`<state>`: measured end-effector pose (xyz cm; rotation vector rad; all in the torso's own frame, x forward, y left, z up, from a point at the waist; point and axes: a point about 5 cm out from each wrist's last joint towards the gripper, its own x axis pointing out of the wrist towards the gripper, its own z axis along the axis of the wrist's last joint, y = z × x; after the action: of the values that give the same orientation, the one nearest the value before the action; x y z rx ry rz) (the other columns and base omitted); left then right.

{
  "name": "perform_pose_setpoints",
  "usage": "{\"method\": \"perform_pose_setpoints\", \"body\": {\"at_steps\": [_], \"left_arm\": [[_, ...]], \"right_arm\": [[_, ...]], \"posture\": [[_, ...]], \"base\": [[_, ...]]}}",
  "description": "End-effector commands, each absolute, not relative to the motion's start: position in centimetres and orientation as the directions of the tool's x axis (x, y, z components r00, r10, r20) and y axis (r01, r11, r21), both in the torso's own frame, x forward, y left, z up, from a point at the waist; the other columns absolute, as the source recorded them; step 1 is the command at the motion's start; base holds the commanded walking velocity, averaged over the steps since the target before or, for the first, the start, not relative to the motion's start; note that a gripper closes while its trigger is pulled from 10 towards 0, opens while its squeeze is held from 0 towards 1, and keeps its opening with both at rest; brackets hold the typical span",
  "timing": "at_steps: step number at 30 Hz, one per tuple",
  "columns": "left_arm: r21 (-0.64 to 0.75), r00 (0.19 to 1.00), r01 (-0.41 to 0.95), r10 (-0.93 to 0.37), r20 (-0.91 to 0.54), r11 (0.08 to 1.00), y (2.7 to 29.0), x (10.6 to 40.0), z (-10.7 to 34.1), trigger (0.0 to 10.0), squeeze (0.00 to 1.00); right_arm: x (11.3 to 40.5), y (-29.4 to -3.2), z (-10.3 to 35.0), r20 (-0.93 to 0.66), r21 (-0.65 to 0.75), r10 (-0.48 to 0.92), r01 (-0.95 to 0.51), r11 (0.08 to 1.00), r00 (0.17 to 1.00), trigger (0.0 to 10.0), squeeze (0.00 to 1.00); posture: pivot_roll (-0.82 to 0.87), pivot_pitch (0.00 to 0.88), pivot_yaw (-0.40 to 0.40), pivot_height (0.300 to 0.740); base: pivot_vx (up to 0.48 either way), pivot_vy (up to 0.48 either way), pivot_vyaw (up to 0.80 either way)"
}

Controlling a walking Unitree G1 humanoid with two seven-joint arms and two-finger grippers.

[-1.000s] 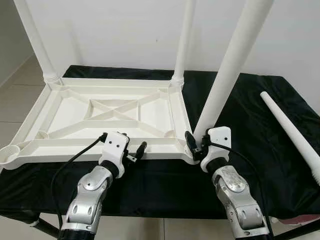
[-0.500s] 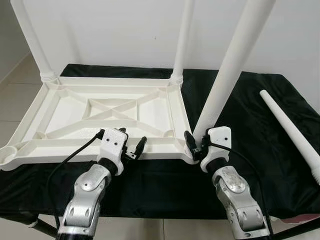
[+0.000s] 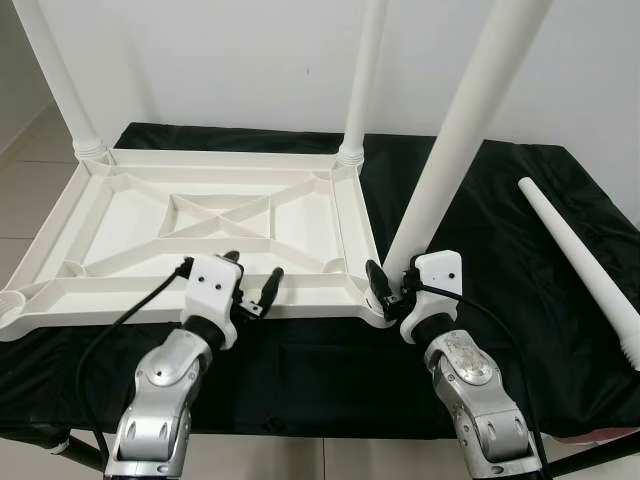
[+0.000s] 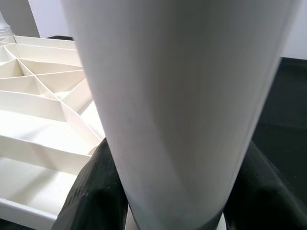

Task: Building children table

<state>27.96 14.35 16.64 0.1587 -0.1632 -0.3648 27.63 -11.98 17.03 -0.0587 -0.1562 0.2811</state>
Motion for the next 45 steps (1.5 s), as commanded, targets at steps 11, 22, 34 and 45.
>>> {"method": "perform_pose_setpoints", "body": {"at_steps": [11, 22, 34, 45], "left_arm": [[0.172, 0.951, 0.245, -0.271, 0.148, 0.954, 14.4, 28.4, 16.9, 10.0, 0.00], [0.174, 0.946, 0.258, -0.285, 0.153, 0.950, 14.1, 28.5, 17.2, 10.0, 0.00], [0.165, 0.941, 0.245, -0.275, 0.196, 0.955, 14.1, 28.8, 18.5, 10.0, 0.00], [0.134, 0.896, 0.331, -0.356, 0.265, 0.934, 12.5, 29.0, 21.3, 10.0, 0.00]], "right_arm": [[27.7, -12.0, 17.0, 0.138, -0.073, 0.282, -0.275, 0.959, 0.949, 10.0, 0.00], [27.5, -11.2, 19.0, 0.148, -0.047, 0.364, -0.361, 0.931, 0.920, 10.0, 0.00], [28.0, -11.5, 20.0, 0.125, -0.101, 0.356, -0.345, 0.933, 0.926, 10.0, 0.00], [28.3, -11.3, 19.4, 0.047, -0.095, 0.377, -0.371, 0.924, 0.925, 10.0, 0.00]], "posture": [[0.03, 0.073, -0.054, 0.740], [0.03, 0.071, -0.051, 0.740], [0.03, 0.076, -0.058, 0.740], [0.02, 0.072, -0.051, 0.740]], "base": [[0.000, 0.000, 0.00], [0.000, 0.000, 0.00], [0.000, 0.000, 0.00], [0.000, 0.000, 0.00]]}}
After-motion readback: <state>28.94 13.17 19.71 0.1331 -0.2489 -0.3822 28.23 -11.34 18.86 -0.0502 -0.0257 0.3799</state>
